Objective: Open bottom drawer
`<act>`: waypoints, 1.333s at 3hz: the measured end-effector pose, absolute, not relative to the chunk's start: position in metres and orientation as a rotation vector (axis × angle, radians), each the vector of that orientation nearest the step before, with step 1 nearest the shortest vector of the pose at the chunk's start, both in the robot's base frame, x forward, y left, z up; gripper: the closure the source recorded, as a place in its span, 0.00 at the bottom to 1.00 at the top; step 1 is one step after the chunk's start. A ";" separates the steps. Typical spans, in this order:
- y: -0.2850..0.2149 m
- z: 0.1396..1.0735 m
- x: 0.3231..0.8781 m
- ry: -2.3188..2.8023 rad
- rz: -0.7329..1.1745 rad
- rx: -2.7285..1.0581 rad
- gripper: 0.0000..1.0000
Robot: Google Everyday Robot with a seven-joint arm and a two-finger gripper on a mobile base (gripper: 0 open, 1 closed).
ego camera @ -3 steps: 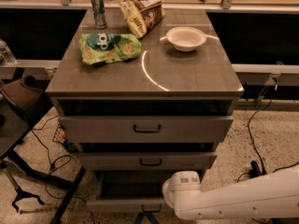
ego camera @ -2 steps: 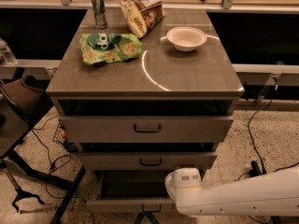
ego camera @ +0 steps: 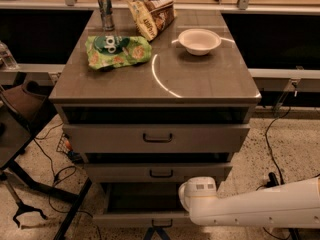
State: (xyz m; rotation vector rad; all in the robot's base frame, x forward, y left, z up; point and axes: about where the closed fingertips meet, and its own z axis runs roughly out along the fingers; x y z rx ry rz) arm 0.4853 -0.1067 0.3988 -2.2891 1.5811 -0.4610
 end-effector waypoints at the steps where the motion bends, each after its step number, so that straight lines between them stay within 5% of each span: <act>1: -0.140 0.384 0.508 1.625 -0.484 -2.244 1.00; 4: -0.200 0.328 0.517 1.753 -0.350 -2.202 1.00</act>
Offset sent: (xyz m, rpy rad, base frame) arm 0.0564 -0.0941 -0.0434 0.0275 -0.0347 -0.0947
